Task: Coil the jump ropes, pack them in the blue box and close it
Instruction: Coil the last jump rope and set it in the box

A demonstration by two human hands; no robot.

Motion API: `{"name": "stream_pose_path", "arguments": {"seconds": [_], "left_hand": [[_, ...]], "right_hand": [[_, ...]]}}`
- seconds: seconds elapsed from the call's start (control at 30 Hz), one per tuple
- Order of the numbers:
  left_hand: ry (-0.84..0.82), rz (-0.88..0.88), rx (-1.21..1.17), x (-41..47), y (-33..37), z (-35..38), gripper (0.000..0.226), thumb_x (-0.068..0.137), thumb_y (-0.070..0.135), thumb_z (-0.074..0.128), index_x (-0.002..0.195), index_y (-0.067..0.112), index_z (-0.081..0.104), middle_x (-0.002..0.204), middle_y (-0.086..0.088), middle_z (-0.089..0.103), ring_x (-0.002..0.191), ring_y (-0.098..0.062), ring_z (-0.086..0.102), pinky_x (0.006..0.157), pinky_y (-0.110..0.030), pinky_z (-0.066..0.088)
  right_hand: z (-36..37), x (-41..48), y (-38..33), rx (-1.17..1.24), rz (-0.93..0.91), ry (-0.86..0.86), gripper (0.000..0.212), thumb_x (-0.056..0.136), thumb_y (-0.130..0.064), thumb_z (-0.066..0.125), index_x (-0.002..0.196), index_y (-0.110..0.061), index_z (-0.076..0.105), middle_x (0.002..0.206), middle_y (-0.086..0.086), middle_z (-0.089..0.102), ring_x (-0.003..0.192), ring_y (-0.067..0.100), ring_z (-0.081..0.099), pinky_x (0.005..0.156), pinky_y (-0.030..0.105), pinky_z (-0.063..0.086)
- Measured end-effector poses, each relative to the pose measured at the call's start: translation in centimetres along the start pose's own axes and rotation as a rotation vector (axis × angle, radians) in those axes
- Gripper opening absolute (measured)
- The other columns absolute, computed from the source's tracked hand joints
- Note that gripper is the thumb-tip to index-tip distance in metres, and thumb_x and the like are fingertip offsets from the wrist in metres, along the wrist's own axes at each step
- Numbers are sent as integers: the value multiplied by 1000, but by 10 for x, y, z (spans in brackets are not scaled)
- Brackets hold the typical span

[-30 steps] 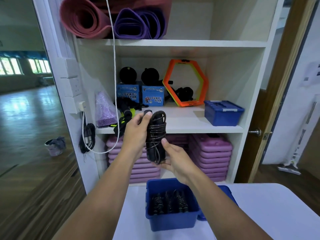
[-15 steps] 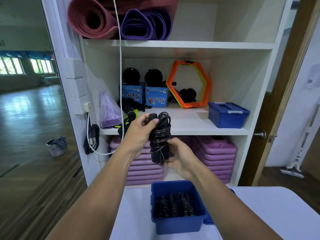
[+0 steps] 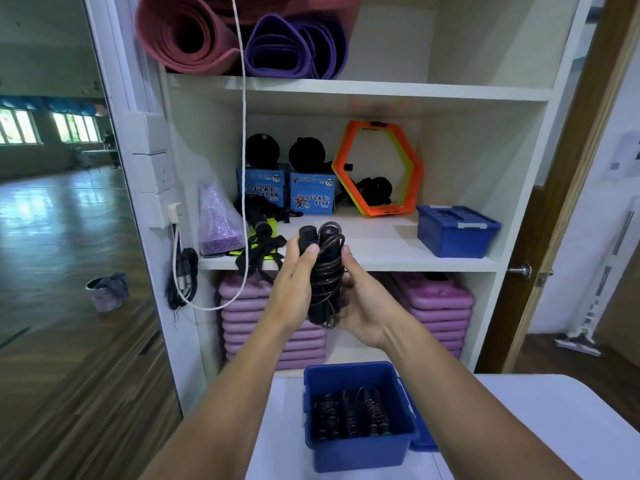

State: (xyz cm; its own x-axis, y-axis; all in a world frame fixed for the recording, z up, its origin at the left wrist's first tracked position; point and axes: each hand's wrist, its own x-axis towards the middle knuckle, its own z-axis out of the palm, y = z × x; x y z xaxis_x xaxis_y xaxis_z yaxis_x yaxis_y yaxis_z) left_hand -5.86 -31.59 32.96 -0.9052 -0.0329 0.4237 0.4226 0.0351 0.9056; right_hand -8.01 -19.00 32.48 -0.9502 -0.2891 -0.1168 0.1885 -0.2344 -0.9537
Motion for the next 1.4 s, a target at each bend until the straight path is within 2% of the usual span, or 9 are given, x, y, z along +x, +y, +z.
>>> {"name": "stream_pose_path", "arguments": {"seconds": [0.23, 0.33, 0.43, 0.57, 0.7, 0.87, 1.2, 1.3, 1.4], "left_hand": [[-156, 47, 61, -1, 7, -3, 59, 85, 39, 68, 135, 28, 39, 120, 4, 64, 110, -9, 65, 96, -36, 55], [-50, 142, 218, -3, 6, 5, 60, 80, 21, 83, 124, 23, 43, 106, 11, 64, 97, 1, 65, 84, -17, 53], [50, 225, 270, -3, 5, 6, 53, 78, 17, 83, 117, 22, 47, 100, 11, 63, 91, -3, 65, 79, -19, 53], [-5, 258, 333, -4, 9, 1, 49, 77, 8, 78, 115, 20, 49, 91, 10, 64, 82, -4, 63, 76, -17, 48], [-47, 286, 398, -5, 9, 1, 51, 76, 5, 77, 115, 22, 49, 92, 8, 65, 81, -6, 61, 74, -16, 47], [-91, 295, 423, -8, 9, -1, 53, 75, 5, 78, 116, 21, 49, 92, 7, 63, 81, -7, 59, 73, -17, 47], [-134, 338, 438, -19, 14, -13, 55, 72, 0, 81, 113, 21, 51, 93, 9, 61, 84, -6, 59, 73, -14, 46], [-129, 363, 447, -21, 16, -16, 56, 70, -2, 81, 113, 21, 52, 95, 7, 61, 85, -9, 58, 73, -12, 45], [-137, 381, 452, -25, 15, -18, 58, 69, -3, 82, 112, 22, 51, 95, 5, 61, 85, -9, 58, 74, -10, 44]], "right_hand": [[-12, -7, -10, -89, 6, -40, 70, 85, -73, 46, 122, -17, 67, 116, 11, 73, 109, 28, 68, 86, 42, 56], [-16, -9, -11, -153, 31, -80, 68, 77, -79, 50, 115, -26, 71, 121, 6, 71, 119, 24, 61, 97, 39, 46], [-23, -16, -17, -291, 55, -86, 64, 64, -82, 59, 92, -26, 74, 117, -1, 69, 122, 23, 53, 111, 45, 32], [-41, -26, -44, -348, -73, 51, 39, 89, -55, 56, 102, -23, 73, 116, 0, 67, 106, 19, 60, 100, 41, 43], [-36, -36, -73, -465, -286, -5, 25, 91, -43, 63, 82, -24, 78, 86, -4, 74, 83, 15, 68, 83, 29, 50], [-27, -39, -83, -584, -324, -41, 16, 91, -20, 69, 76, -17, 74, 68, -6, 72, 61, 1, 65, 76, 25, 48], [-22, -38, -80, -656, -183, -218, 27, 102, -10, 49, 81, -11, 66, 76, 2, 68, 67, 7, 62, 71, 20, 52], [-21, -35, -74, -653, -201, -246, 27, 102, -11, 50, 80, -11, 66, 76, 2, 68, 73, 11, 62, 80, 27, 50], [-20, -34, -66, -615, -197, -263, 26, 101, -12, 53, 76, -12, 64, 70, -2, 69, 67, 7, 64, 71, 22, 49]]}}
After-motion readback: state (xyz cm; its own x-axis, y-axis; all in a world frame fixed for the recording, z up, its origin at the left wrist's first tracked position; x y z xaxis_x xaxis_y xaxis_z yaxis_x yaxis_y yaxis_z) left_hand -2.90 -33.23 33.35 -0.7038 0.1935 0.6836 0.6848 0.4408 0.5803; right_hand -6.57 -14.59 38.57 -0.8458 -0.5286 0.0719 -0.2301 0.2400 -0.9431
